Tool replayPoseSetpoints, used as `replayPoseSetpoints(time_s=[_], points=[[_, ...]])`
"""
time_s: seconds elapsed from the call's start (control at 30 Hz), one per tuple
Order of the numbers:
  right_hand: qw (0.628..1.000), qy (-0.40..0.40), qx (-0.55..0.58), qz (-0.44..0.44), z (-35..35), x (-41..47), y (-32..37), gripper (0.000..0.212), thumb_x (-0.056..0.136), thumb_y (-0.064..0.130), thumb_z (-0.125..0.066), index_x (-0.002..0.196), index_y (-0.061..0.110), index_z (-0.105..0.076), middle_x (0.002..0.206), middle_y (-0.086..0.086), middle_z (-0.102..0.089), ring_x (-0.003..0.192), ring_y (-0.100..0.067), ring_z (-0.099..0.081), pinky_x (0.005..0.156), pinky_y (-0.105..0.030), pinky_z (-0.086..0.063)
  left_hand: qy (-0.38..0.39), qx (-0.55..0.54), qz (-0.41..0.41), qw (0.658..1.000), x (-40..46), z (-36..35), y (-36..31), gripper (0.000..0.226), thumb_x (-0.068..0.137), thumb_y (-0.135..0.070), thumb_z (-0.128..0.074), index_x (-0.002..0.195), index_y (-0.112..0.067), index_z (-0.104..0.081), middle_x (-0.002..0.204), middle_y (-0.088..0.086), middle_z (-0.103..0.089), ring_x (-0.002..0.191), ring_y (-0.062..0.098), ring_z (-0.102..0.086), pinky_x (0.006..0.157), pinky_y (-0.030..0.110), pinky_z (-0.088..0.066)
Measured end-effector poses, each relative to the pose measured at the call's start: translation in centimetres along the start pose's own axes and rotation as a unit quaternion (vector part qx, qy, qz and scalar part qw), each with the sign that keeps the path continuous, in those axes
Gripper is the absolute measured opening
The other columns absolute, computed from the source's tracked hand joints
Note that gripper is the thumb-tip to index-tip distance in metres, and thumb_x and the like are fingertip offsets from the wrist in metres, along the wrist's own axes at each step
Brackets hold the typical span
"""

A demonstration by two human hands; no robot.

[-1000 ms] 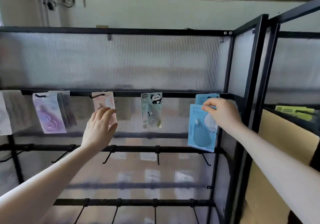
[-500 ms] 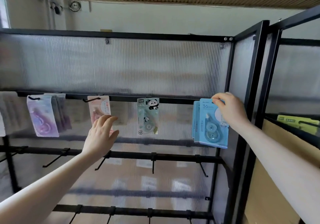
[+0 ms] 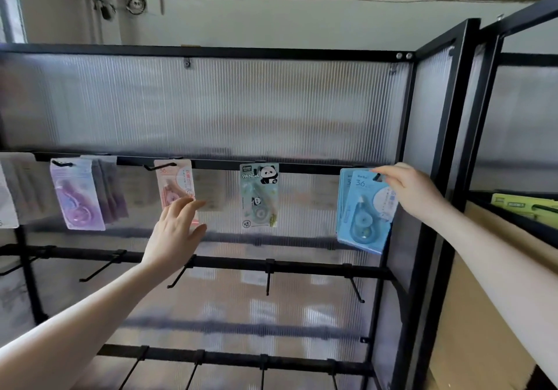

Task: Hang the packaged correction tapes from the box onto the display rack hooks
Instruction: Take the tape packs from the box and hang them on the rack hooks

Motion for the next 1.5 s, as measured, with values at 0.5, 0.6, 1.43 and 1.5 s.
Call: replayPoseSetpoints(time_s=[0.5, 0.6, 1.43, 1.5], points=[[0.977, 0.103, -0.185, 0.026, -2.1, 3.0, 1.1, 0.052, 0.081, 0.002, -0.049, 0.131, 0.015, -0.052, 0.137, -0.002, -0.05, 0.124, -0.023, -0.044, 0.101, -0.034, -0.034, 0.011, 0.011, 0.007, 1.0, 0.0, 0.2, 1.1, 0.048, 0.085, -0.011, -0.065, 0.13, -0.007, -0.05, 0.134, 0.015, -0.046, 0.121, 0.035, -0.042, 0.098, 0.049, -0.04], [0.979, 0.123, -0.162, -0.009, -2.3, 3.3, 0.7, 0.053, 0.083, 0.01, -0.057, 0.135, 0.017, -0.049, 0.137, -0.002, -0.05, 0.122, -0.022, -0.047, 0.097, -0.031, -0.038, 0.013, 0.018, 0.007, 1.0, -0.2, 0.0, 1.5, 0.047, 0.085, -0.011, -0.065, 0.13, -0.007, -0.05, 0.135, 0.015, -0.045, 0.122, 0.035, -0.041, 0.097, 0.049, -0.04], [0.939, -0.031, -0.299, 0.166, -5.3, -1.8, 4.1, 0.041, 0.08, 0.02, -0.07, 0.117, 0.002, -0.061, 0.123, -0.02, -0.058, 0.123, -0.036, -0.047, 0.111, -0.047, -0.018, 0.031, 0.039, 0.026, 0.998, -2.9, -0.5, 2.5, 0.047, 0.085, -0.015, -0.063, 0.13, -0.009, -0.05, 0.134, 0.013, -0.046, 0.123, 0.034, -0.041, 0.099, 0.048, -0.038], [0.942, -0.039, -0.301, 0.147, -6.1, -2.6, 4.4, 0.037, 0.078, 0.016, -0.072, 0.11, 0.0, -0.063, 0.116, -0.022, -0.06, 0.119, -0.039, -0.05, 0.111, -0.049, -0.02, 0.035, 0.046, 0.019, 0.998, -3.5, -0.2, 2.7, 0.047, 0.084, -0.013, -0.064, 0.129, -0.008, -0.05, 0.133, 0.013, -0.047, 0.122, 0.033, -0.042, 0.097, 0.047, -0.038]])
Point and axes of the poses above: each hand's wrist, its own x-axis towards the middle knuckle, its own z-axis out of the back of the hand, y = z × x, the point moved 5 cm from there along x, towards the middle knuckle
